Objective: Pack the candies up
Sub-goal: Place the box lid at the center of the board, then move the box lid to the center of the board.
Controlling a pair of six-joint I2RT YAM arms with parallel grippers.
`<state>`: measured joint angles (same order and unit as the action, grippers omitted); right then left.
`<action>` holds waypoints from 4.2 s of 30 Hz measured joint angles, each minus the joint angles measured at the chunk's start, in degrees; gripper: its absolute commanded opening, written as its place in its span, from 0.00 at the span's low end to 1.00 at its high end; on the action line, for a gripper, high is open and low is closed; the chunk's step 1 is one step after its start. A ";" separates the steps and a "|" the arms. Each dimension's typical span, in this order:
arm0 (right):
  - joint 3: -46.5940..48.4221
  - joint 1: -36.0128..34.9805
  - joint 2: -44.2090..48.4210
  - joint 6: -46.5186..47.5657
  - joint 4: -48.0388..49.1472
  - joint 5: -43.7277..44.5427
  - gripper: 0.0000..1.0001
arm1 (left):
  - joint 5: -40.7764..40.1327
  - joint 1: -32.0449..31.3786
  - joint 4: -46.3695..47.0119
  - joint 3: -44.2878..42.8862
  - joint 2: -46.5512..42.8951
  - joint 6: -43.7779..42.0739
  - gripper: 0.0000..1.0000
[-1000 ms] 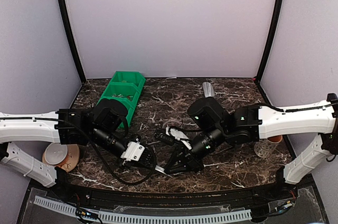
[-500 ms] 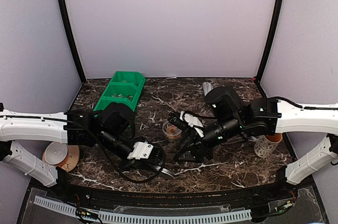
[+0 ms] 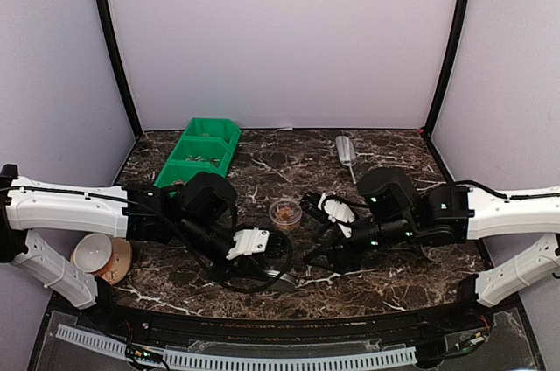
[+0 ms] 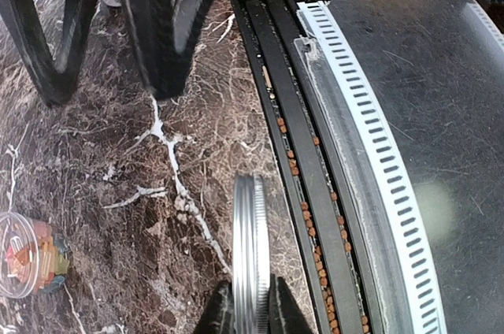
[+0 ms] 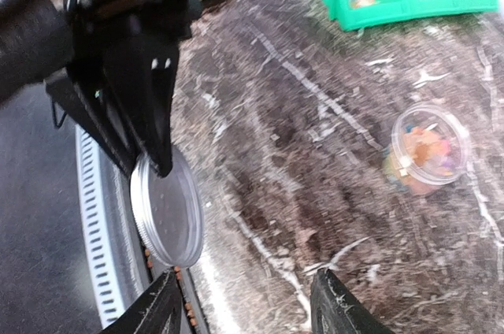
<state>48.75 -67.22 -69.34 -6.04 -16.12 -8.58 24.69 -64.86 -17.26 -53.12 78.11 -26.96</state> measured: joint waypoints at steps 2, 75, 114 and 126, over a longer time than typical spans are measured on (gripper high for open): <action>-0.68 0.00 1.77 -0.15 1.01 2.38 0.57 | -0.13 0.35 0.79 -0.02 0.66 1.68 0.09; -0.66 0.00 0.85 -1.22 -0.15 10.75 0.62 | 3.13 12.96 14.67 1.07 18.91 47.10 0.55; -2.38 -1.75 -7.76 3.41 7.30 13.75 0.97 | -28.24 17.46 50.45 20.17 10.49 40.65 0.99; -1.84 6.23 -10.23 -7.17 13.27 15.41 0.98 | -23.67 20.74 55.63 16.70 17.97 42.84 0.99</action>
<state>46.92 -60.99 -79.57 -13.21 -2.85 6.83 1.02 -44.12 38.37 -36.42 96.07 15.88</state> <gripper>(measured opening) 0.971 0.990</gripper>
